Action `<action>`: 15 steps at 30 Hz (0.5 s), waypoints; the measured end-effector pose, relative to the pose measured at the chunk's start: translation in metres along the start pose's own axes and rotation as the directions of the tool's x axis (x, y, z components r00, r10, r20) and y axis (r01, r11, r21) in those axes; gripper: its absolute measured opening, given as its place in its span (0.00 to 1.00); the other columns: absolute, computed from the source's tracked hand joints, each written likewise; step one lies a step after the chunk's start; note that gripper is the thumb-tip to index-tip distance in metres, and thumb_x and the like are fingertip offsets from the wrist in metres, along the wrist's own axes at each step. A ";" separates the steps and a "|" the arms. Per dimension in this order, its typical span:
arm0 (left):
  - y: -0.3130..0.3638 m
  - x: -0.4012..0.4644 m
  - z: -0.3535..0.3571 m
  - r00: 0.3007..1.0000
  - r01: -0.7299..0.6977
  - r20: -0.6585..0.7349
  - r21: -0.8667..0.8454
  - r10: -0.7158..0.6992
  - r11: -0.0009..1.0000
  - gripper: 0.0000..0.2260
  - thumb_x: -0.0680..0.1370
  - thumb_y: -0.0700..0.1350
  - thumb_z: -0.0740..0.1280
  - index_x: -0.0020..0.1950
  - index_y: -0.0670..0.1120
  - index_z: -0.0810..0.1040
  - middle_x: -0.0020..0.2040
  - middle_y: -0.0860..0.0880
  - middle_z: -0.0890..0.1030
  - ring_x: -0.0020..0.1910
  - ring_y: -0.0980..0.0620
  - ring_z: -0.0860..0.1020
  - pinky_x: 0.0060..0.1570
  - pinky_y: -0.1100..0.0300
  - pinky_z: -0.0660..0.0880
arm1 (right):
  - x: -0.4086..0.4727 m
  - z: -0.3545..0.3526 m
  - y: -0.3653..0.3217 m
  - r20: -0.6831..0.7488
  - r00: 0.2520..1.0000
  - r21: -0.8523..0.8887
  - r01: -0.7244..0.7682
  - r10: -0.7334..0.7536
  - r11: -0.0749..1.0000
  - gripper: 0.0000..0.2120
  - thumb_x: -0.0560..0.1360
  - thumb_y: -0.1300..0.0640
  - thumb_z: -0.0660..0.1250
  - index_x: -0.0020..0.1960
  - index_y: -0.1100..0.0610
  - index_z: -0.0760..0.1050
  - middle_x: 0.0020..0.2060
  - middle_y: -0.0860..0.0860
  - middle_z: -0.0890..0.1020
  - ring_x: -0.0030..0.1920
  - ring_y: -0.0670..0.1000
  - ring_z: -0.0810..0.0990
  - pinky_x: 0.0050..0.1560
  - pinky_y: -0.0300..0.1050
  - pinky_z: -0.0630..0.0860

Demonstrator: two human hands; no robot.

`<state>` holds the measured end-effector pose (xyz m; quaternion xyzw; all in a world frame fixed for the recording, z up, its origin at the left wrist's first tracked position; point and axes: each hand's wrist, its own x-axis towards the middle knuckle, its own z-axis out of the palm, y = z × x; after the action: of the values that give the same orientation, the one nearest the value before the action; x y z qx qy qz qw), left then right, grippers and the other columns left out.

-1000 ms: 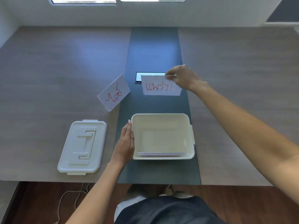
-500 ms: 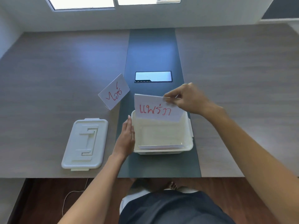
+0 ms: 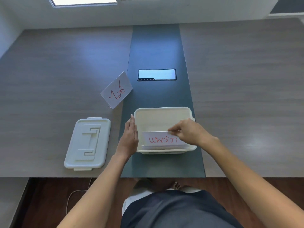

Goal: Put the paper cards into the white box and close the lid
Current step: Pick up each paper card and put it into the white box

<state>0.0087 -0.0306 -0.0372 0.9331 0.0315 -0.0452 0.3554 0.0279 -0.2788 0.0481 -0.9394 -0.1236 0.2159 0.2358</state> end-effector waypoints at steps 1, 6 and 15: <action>0.000 -0.002 -0.001 1.000 -0.008 0.005 0.001 0.008 1.000 0.25 0.83 0.39 0.51 0.80 0.38 0.50 0.79 0.36 0.57 0.77 0.38 0.60 0.73 0.49 0.60 | -0.001 0.004 0.001 0.025 1.000 0.004 -0.005 0.005 1.000 0.12 0.78 0.57 0.67 0.60 0.49 0.83 0.57 0.44 0.85 0.57 0.47 0.83 0.61 0.47 0.79; -0.001 -0.005 -0.004 1.000 -0.022 0.013 -0.057 0.022 0.998 0.24 0.85 0.45 0.48 0.81 0.43 0.47 0.78 0.47 0.58 0.76 0.51 0.61 0.71 0.67 0.56 | 0.000 0.017 0.006 0.161 0.987 0.029 0.015 -0.020 0.999 0.13 0.80 0.58 0.65 0.62 0.53 0.81 0.60 0.47 0.84 0.60 0.47 0.82 0.64 0.40 0.75; 0.000 -0.004 -0.002 0.997 -0.071 0.010 0.003 0.071 0.997 0.24 0.85 0.40 0.49 0.80 0.38 0.47 0.78 0.41 0.57 0.78 0.47 0.59 0.75 0.61 0.55 | 0.021 0.006 0.011 0.277 0.958 0.010 0.077 -0.077 0.997 0.14 0.81 0.55 0.62 0.62 0.60 0.79 0.62 0.52 0.82 0.64 0.53 0.78 0.67 0.47 0.74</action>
<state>0.0047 -0.0289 -0.0352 0.9341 -0.0034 -0.0371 0.3552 0.0453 -0.2789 0.0305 -0.8946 -0.1918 0.3358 0.2239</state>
